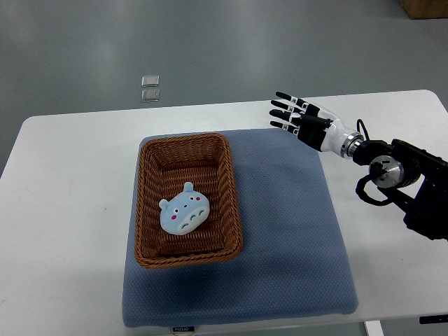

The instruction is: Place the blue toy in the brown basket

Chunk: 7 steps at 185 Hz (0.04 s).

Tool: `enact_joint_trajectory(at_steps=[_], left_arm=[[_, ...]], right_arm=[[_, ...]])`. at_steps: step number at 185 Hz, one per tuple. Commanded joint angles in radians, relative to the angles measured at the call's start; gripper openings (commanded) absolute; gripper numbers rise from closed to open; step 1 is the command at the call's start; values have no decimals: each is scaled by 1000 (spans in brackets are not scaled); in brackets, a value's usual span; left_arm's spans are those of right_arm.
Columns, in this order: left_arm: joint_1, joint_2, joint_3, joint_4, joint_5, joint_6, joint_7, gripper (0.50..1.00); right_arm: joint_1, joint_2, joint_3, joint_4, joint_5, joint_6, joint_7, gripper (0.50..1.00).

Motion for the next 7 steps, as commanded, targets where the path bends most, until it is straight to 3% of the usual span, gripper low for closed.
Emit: enact_joint_trajectory(at_steps=[1, 7], left_arm=[[0, 0, 1, 0, 0, 0, 0, 1000], [0, 0, 1, 0, 0, 0, 0, 1000]], right_arm=[[-3, 4, 2, 7, 0, -9, 0, 913], [-4, 4, 2, 10, -4, -13, 0, 915]])
